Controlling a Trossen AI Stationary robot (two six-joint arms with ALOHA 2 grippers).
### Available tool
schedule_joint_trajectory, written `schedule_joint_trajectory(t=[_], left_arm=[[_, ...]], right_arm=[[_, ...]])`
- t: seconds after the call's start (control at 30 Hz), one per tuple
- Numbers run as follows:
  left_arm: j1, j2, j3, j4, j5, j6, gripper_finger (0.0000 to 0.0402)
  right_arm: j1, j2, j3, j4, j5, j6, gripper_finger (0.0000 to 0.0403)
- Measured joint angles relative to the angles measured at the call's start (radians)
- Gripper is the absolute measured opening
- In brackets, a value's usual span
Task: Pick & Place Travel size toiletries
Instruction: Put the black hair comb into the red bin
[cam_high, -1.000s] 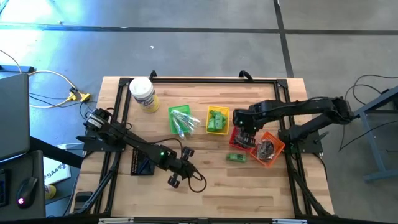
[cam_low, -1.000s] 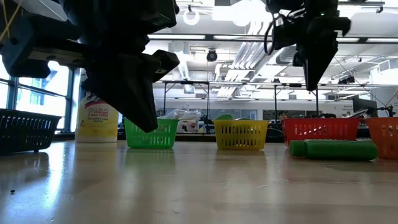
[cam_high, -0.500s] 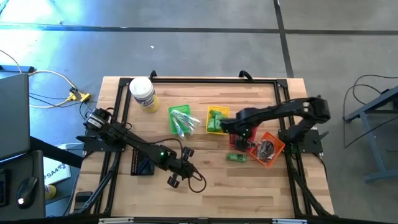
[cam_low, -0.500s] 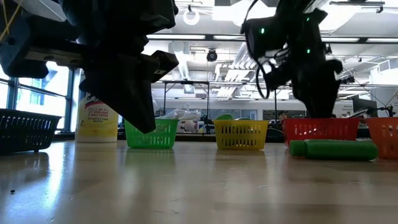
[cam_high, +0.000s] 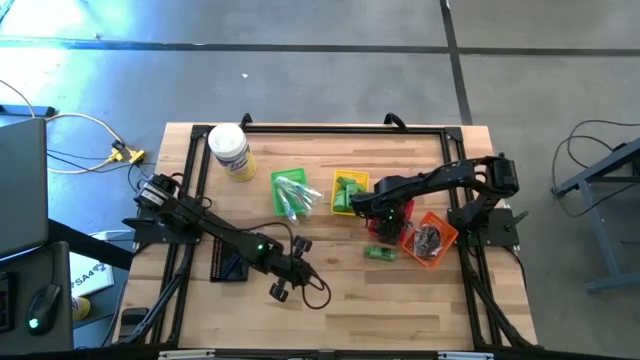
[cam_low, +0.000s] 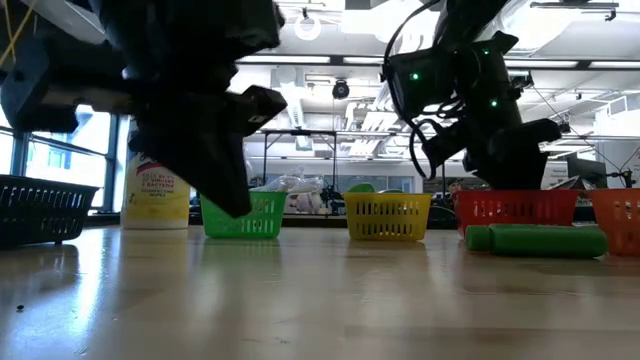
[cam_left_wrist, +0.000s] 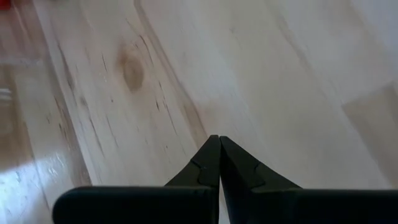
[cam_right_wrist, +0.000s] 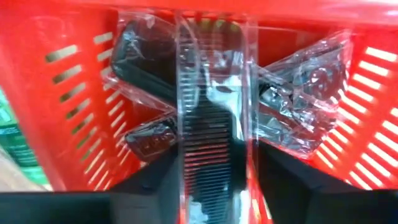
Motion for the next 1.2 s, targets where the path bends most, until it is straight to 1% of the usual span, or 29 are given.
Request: schedule_joint_trajectory(t=[0.1,0.13,0.33,0.43,0.5,0.6,0.77,0.93,1.07,1.13,1.2], left_arm=[[0.0,0.0,-0.019,-0.001,0.0,0.002,0.0],[0.0,0.0,-0.024,0.0,0.0,0.002,0.0],[0.0,0.0,-0.037,0.003,-0.001,-0.013,0.0],[0.0,0.0,-0.037,0.002,-0.001,-0.013,0.0],[0.0,0.0,-0.037,0.002,-0.001,-0.013,0.0],[0.0,0.0,-0.037,0.005,-0.001,-0.013,0.0],[0.0,0.0,-0.037,0.017,-0.001,-0.014,0.0],[0.0,0.0,-0.037,0.017,-0.001,-0.015,0.0],[0.0,0.0,-0.037,0.017,-0.001,-0.015,0.0],[0.0,0.0,-0.037,0.017,-0.001,-0.015,0.0],[0.0,0.0,-0.037,0.017,-0.001,-0.014,0.0]], right_arm=[[0.0,0.0,0.0,0.003,-0.019,-0.012,0.0122],[0.0,0.0,0.0,0.004,-0.022,-0.02,0.0113],[0.0,0.0,0.001,-0.002,-0.003,-0.033,0.0112],[0.009,0.0,0.014,-0.044,0.049,-0.027,0.0112],[0.018,0.0,0.033,-0.08,0.089,-0.019,0.0121],[0.031,-0.001,0.07,-0.12,0.114,-0.019,0.013],[0.047,-0.021,0.114,-0.13,0.113,-0.038,0.0112],[0.046,-0.021,0.137,-0.159,0.106,0.063,0.0112],[0.039,-0.021,0.137,-0.196,0.096,0.164,0.0128],[0.033,-0.021,0.138,-0.231,0.082,0.23,0.0125],[0.022,-0.021,0.138,-0.247,0.075,0.316,0.0113]])
